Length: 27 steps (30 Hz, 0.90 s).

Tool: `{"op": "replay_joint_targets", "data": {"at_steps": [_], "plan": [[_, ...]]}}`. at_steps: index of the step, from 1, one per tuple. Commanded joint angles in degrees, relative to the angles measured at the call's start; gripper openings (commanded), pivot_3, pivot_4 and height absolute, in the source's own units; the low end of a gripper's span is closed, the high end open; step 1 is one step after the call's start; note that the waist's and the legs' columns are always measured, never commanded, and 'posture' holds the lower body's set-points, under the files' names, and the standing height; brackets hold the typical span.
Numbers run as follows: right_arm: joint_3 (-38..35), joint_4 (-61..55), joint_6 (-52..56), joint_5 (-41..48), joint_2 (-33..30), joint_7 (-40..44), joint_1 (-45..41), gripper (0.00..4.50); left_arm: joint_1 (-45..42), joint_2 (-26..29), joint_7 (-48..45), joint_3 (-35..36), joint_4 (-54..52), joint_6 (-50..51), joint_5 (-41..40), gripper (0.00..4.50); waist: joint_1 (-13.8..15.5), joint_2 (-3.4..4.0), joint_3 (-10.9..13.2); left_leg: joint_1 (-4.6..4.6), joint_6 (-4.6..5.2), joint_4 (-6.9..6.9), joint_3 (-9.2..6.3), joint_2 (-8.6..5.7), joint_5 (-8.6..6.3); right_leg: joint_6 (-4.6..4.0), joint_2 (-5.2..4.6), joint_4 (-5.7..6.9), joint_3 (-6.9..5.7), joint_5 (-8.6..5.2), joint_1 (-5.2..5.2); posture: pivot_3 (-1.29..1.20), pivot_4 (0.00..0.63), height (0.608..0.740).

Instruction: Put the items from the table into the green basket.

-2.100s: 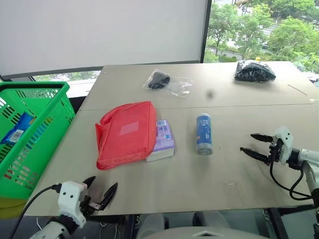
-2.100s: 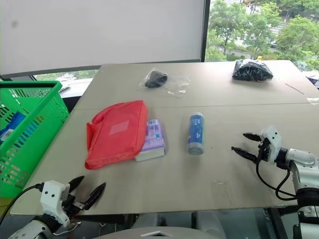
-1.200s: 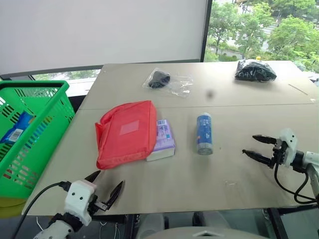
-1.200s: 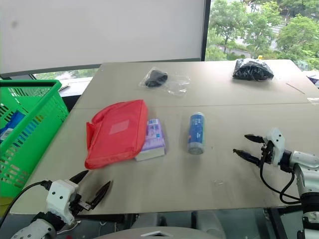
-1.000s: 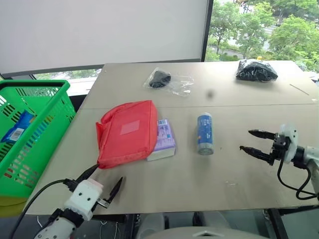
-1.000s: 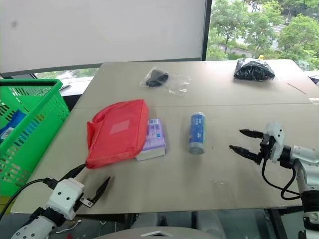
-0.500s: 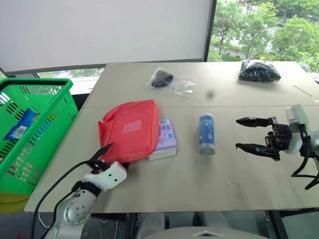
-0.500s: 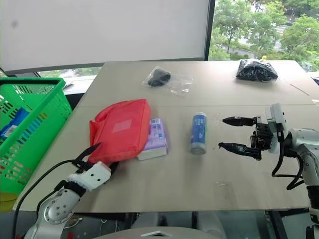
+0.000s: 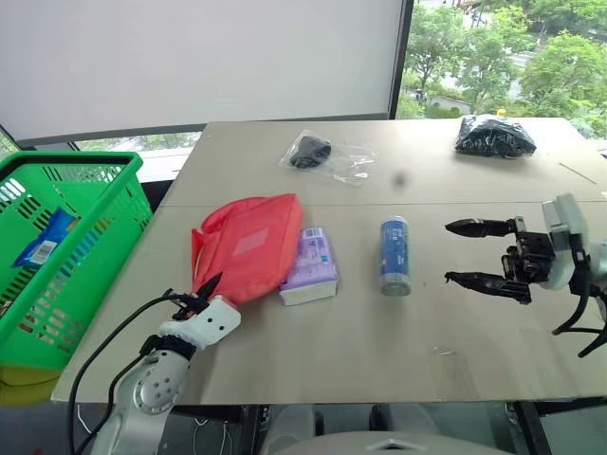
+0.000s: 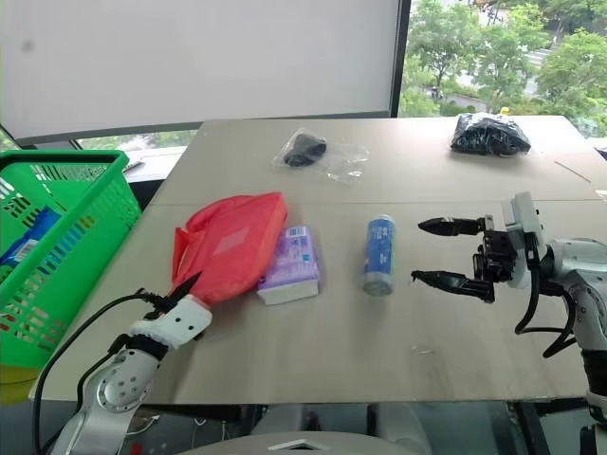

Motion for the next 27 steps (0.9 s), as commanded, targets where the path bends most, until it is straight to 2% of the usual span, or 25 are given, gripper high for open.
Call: {"op": "replay_joint_targets", "data": {"at_steps": [1,5,7,9,12,14,15,16,20,27], "plan": [[-0.24,-0.28,-1.08,-0.38,0.38,-0.76,-1.71,4.50,-5.83,0.57,1.22,3.07,-4.36,4.23,-1.77,0.05,0.10,-0.10,0.04,-0.03,0.00,0.02,-0.02,0.00,0.00,0.00,-0.02,0.00,-0.05,0.00,0.00,0.01,0.018,0.740],[-0.27,0.20,-0.97,-0.01,1.74,-2.44,-3.45,4.50,-20.89,4.29,0.92,5.06,-3.14,9.39,-1.79,0.05,0.25,-0.29,0.06,-0.08,-0.01,0.22,-0.16,0.10,0.01,-0.02,-0.10,0.05,-0.47,0.01,-0.08,0.01,0.018,0.740],[0.08,0.73,-1.32,-0.43,2.19,-2.55,-3.89,4.50,-28.33,6.31,1.12,4.21,1.09,10.94,-0.91,0.05,0.16,-0.33,-0.01,-0.13,-0.02,0.22,-0.17,0.08,0.01,-0.02,-0.13,0.05,-0.50,0.02,-0.08,0.01,0.010,0.740],[0.67,1.75,-3.23,-1.78,3.39,-3.23,-4.67,4.50,-40.39,9.08,0.93,1.17,11.32,10.22,0.13,0.05,0.02,-0.30,-0.16,-0.15,0.02,0.17,-0.10,0.02,-0.01,0.01,-0.28,-0.03,-0.48,0.03,-0.11,0.02,0.000,0.740],[1.63,3.69,-6.66,-5.77,4.79,-5.99,-6.41,4.50,-54.74,11.47,1.03,-3.47,29.26,7.31,0.97,0.05,0.16,-0.68,-0.34,-0.43,0.04,0.20,-0.21,-0.10,-0.02,0.03,-0.32,-0.02,-0.68,0.03,-0.40,0.00,0.000,0.740],[1.87,5.36,-7.98,-7.61,5.96,-8.39,-8.22,4.50,-62.33,12.60,2.38,-7.40,41.29,4.01,2.80,0.80,-0.17,-0.54,-0.58,-0.85,0.00,0.28,-0.19,-0.19,0.01,0.08,-0.40,0.05,-0.67,0.06,-0.81,0.00,0.000,0.740],[1.71,5.67,-7.81,-7.49,6.53,-9.45,-9.02,4.50,-65.70,12.76,3.35,-9.03,47.20,3.46,3.77,0.95,-0.25,-0.55,-0.59,-0.97,-0.22,0.42,-0.15,-0.22,0.13,0.09,-0.44,0.18,-0.66,0.07,-0.95,-0.01,0.000,0.740],[1.63,5.95,-7.31,-7.54,7.22,-10.99,-10.07,4.50,-68.64,12.99,4.92,-10.96,52.78,2.79,5.24,1.51,-0.29,-0.55,-0.59,-1.14,-0.23,0.47,-0.17,-0.23,0.13,0.09,-0.45,0.10,-0.73,0.07,-1.08,-0.01,0.000,0.740],[1.90,6.19,-7.19,-10.12,9.36,-17.22,-12.28,4.50,-73.47,13.54,10.38,-16.17,64.70,0.41,8.15,3.20,-0.58,-0.56,-0.58,-1.23,-0.22,0.47,-0.16,-0.27,0.13,0.09,-0.44,0.10,-0.75,0.07,-1.22,-0.02,0.000,0.740],[2.66,4.70,-6.93,-11.43,10.52,-21.09,-11.58,4.50,-66.03,13.43,7.83,-12.37,62.10,-5.05,-1.14,3.20,-0.51,-0.56,-0.63,-1.78,-0.23,0.70,-0.31,-0.24,0.14,0.09,-0.54,0.27,-0.86,0.07,-1.71,-0.02,0.000,0.740]]}}
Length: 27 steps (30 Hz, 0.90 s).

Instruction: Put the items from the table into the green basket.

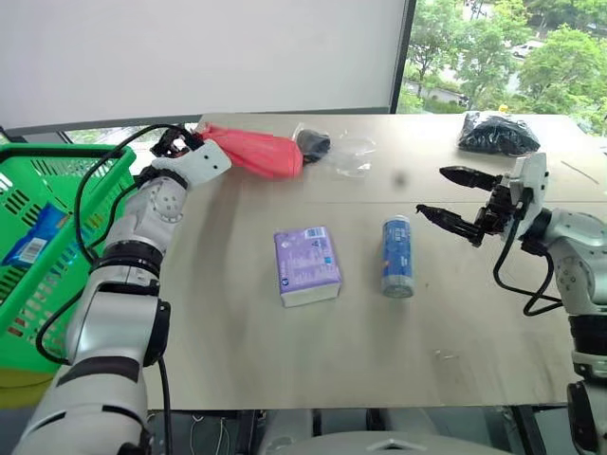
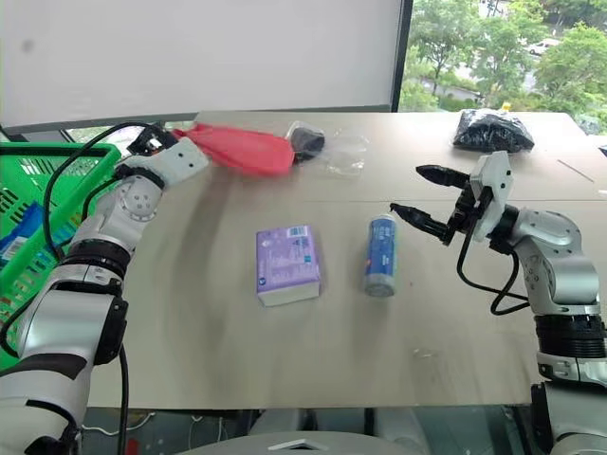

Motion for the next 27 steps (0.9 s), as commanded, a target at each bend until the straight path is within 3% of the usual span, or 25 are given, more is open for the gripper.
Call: {"op": "replay_joint_targets", "data": {"at_steps": [1,7,16,23,27], "plan": [[-0.62,-2.54,-0.68,-0.10,-0.08,-1.21,-0.01,4.50,5.07,2.19,-2.41,2.87,-5.55,-4.37,-5.47,3.20,-0.12,-0.01,-0.03,-0.22,0.00,0.12,0.01,-0.01,0.00,0.00,-0.03,0.14,0.01,0.00,-0.25,-0.02,0.000,0.740],[-0.72,-2.04,-1.18,-0.36,-1.31,0.11,1.57,4.50,19.01,3.77,-13.16,9.17,-26.44,-0.98,-17.39,3.20,-0.60,-0.01,-0.03,-0.30,-0.03,0.27,0.05,-0.02,0.02,-0.01,-0.11,0.61,0.04,0.00,-0.46,-0.02,0.000,0.740],[-1.39,-4.16,-1.87,-0.25,-0.93,-1.23,5.37,4.50,46.46,2.03,-24.72,18.01,-64.78,32.12,-28.87,3.20,-1.35,0.08,-0.52,-0.11,0.24,0.27,0.21,0.04,-0.13,-0.01,-0.06,0.76,0.24,0.00,-0.37,-0.02,0.000,0.740],[-1.26,-3.64,-2.54,-0.68,-2.99,0.99,7.04,4.50,46.35,-17.29,-18.78,24.79,-92.50,72.45,-61.57,3.20,0.03,-0.15,-0.80,-0.10,0.26,0.45,0.08,0.03,-0.15,0.01,-0.09,0.73,0.09,0.01,-0.13,-0.03,0.000,0.740],[-1.03,-4.87,-0.58,0.84,-4.56,3.35,8.65,4.50,48.39,-22.33,-13.36,24.02,-97.78,84.08,-67.03,3.20,-0.48,-0.02,-0.92,-0.03,0.26,0.42,0.14,0.05,-0.14,0.01,0.04,0.73,0.23,0.01,-0.12,-0.04,0.000,0.740]]}}
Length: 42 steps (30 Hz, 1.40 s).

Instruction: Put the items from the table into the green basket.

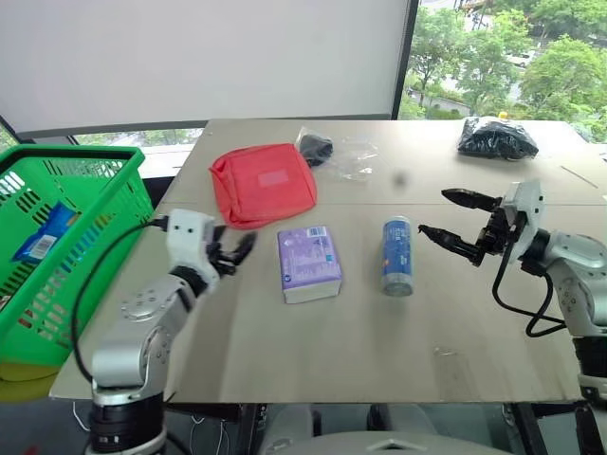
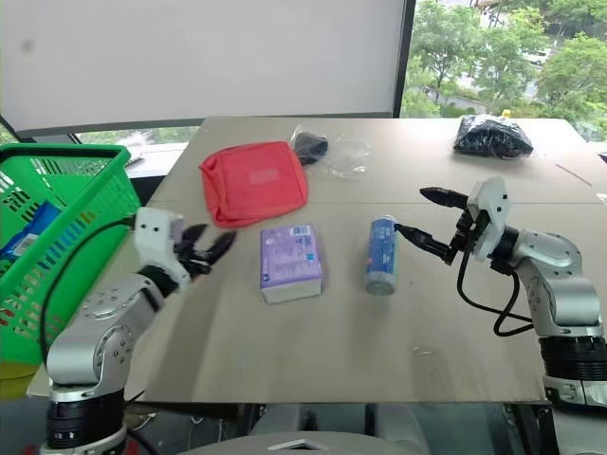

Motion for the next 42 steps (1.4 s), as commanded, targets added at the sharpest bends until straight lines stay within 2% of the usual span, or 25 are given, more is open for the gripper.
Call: {"op": "replay_joint_targets", "data": {"at_steps": [1,8,11,13,14,17,18,23,27,31,35,39,42], "plan": [[-0.91,-2.90,0.34,1.81,-1.14,1.85,0.44,4.50,1.39,-2.56,5.33,0.54,-3.59,8.13,-2.77,3.20,-0.74,0.08,-0.05,0.04,0.00,-0.03,0.04,0.00,0.00,0.00,0.01,0.01,0.06,0.00,0.01,-0.04,0.000,0.740],[-0.80,-5.09,3.57,5.17,-4.33,7.68,3.06,4.50,0.93,-10.65,13.60,-0.61,-1.04,15.30,-1.69,3.20,-1.05,0.11,-0.02,1.10,0.01,-0.25,0.04,-0.02,-0.01,0.00,0.16,-0.36,0.17,-0.03,1.32,-0.07,0.000,0.740],[-1.14,-6.27,5.62,6.46,-5.60,8.56,3.25,4.50,0.40,-12.91,14.71,-0.68,-0.36,16.09,-1.96,2.43,-1.11,0.15,-0.02,1.68,0.01,-0.37,0.04,-0.02,-0.01,0.00,0.27,-0.58,0.22,-0.04,1.95,-0.07,0.000,0.740],[-1.22,-6.72,6.70,7.04,-5.97,8.55,3.08,4.50,0.58,-13.65,14.94,-0.99,-0.40,16.94,-2.09,1.66,-1.17,0.17,-0.05,1.75,0.01,-0.41,0.03,-0.01,-0.01,0.01,0.38,-0.76,0.23,-0.05,2.10,-0.07,0.000,0.740],[-1.21,-6.86,7.08,7.22,-6.06,8.46,2.94,4.50,0.71,-13.81,15.25,-1.08,-0.46,17.28,-1.86,1.12,-1.17,0.17,-0.05,1.75,0.01,-0.41,0.01,0.01,-0.01,0.01,0.42,-0.82,0.24,-0.05,2.11,-0.07,0.000,0.740],[-1.06,-7.17,7.60,7.30,-6.08,8.20,2.48,4.50,0.45,-14.22,16.24,-0.07,-0.45,16.85,-1.40,0.01,-1.07,0.28,-0.12,1.72,0.00,-0.41,0.02,0.01,-0.01,0.01,0.42,-0.87,0.28,-0.05,2.12,-0.07,0.000,0.740],[-0.94,-7.25,7.50,7.21,-5.97,8.18,2.21,4.50,-0.10,-14.05,16.33,0.41,-0.50,16.46,-1.40,0.01,-1.05,0.28,-0.12,1.72,0.00,-0.41,0.02,0.02,-0.01,0.01,0.42,-0.88,0.28,-0.05,2.12,-0.06,0.000,0.740],[-0.07,-8.28,9.62,9.13,-4.60,7.72,-0.21,4.50,-7.05,-7.15,15.30,1.35,0.78,5.34,3.98,0.01,-1.13,0.19,-0.05,1.72,0.00,-0.41,0.02,0.00,0.00,0.01,0.46,-0.87,0.29,-0.05,2.11,-0.05,0.000,0.740],[0.20,-9.13,12.76,12.42,-1.70,5.72,-3.93,4.50,-14.74,2.71,12.90,3.47,4.81,-4.44,9.39,0.01,-1.25,0.07,0.07,1.71,-0.04,-0.40,0.01,0.02,0.02,-0.02,0.59,-0.86,0.31,-0.04,1.99,-0.02,0.000,0.740],[2.25,-9.86,13.48,13.29,2.92,3.22,-8.62,4.50,-20.77,17.82,10.34,4.35,12.53,-13.83,18.33,0.01,-1.14,0.05,0.08,1.66,-0.26,-0.48,0.01,0.09,0.13,-0.02,0.53,-0.97,0.31,-0.04,1.81,0.00,0.000,0.740],[3.38,-10.08,15.22,15.50,7.83,0.37,-12.93,4.50,-20.94,30.39,9.41,7.26,23.33,-18.99,25.59,0.01,-0.99,0.03,0.11,1.48,-0.27,-0.64,0.04,0.09,0.14,-0.01,0.37,-0.99,0.30,-0.04,1.50,0.03,0.000,0.740],[4.68,-8.90,13.72,13.98,10.66,-0.57,-15.42,4.50,-19.42,35.50,9.68,13.66,34.90,-24.47,28.01,0.01,-0.69,-0.01,0.08,1.12,-0.28,-0.73,-0.02,0.06,0.14,-0.01,0.16,-0.92,0.13,-0.03,1.09,0.05,0.000,0.740],[4.85,-7.42,12.39,12.85,11.47,-0.37,-16.90,4.50,-18.05,37.93,8.79,14.51,42.54,-28.70,29.83,0.01,-0.06,-0.02,0.08,0.69,-0.30,-0.65,-0.20,0.01,0.16,0.01,-0.02,-0.90,-0.11,-0.02,0.75,0.04,0.000,0.740]]}}
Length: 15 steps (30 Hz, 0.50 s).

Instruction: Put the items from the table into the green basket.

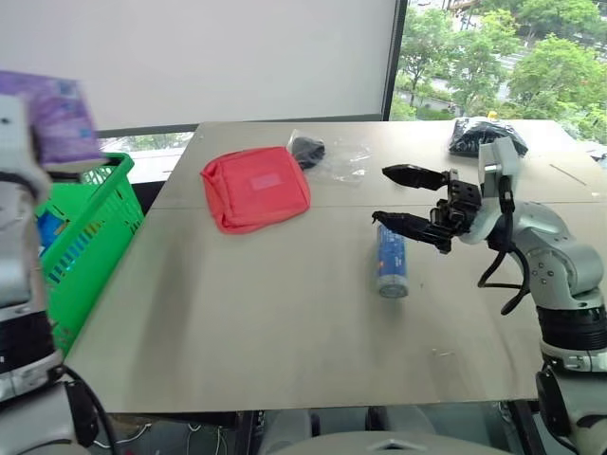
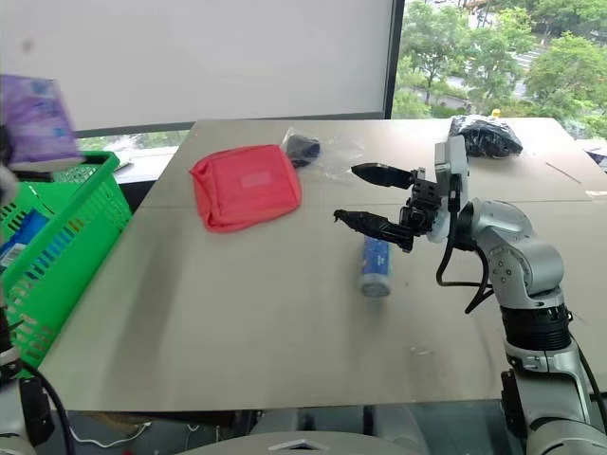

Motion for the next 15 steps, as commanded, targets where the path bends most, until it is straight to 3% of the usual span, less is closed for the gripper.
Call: {"op": "replay_joint_targets", "data": {"at_steps": [1,3,5,7,11,15], "plan": [[-0.54,0.20,-2.36,-0.64,0.31,0.19,-2.80,4.50,0.36,3.03,-0.71,1.88,6.32,-5.74,2.51,0.01,0.75,-0.01,-0.01,-0.05,0.00,0.00,-0.13,-0.05,0.00,0.00,-0.07,0.00,-0.12,0.00,0.00,0.04,0.000,0.740],[-0.52,-0.16,-2.39,-0.43,0.39,0.24,-2.85,4.50,0.65,2.44,-1.10,2.07,10.03,-8.02,2.32,0.99,1.22,-0.09,-0.06,-0.15,0.00,0.00,-0.36,-0.09,0.00,-0.01,-0.16,-0.02,-0.35,0.00,0.00,0.03,0.000,0.740],[-0.62,-0.80,-2.08,0.15,0.27,0.30,-2.53,4.50,0.93,1.31,-0.62,2.00,12.72,-9.58,2.31,1.45,1.38,-0.14,-0.09,-0.20,-0.01,0.00,-0.52,-0.12,0.00,-0.02,-0.21,-0.03,-0.51,0.00,0.00,0.02,0.000,0.740],[-0.98,-1.24,-1.96,0.49,-0.09,0.40,-2.13,4.50,1.00,0.99,1.45,1.44,15.18,-11.42,3.59,2.31,1.31,-0.14,-0.09,-0.23,-0.01,0.00,-0.60,-0.15,0.00,-0.02,-0.28,-0.02,-0.62,0.00,0.01,0.01,0.000,0.740],[-1.65,-1.25,-2.11,0.27,-0.94,0.26,-1.45,4.50,-1.15,-0.05,3.80,1.53,17.68,-15.68,3.52,4.34,0.95,-0.17,-0.11,-0.24,0.00,0.00,-0.61,-0.18,-0.01,-0.02,-0.35,-0.01,-0.64,0.00,0.01,0.00,0.000,0.740],[-1.14,-0.33,-2.84,-2.74,-2.79,-0.66,0.15,4.50,-4.74,-3.78,-3.67,-1.14,14.00,-19.92,-1.55,4.46,1.15,-0.22,-0.15,-0.28,-0.06,0.00,-0.69,-0.22,0.03,-0.02,-0.42,0.00,-0.75,0.01,0.02,0.00,0.000,0.740]]}}
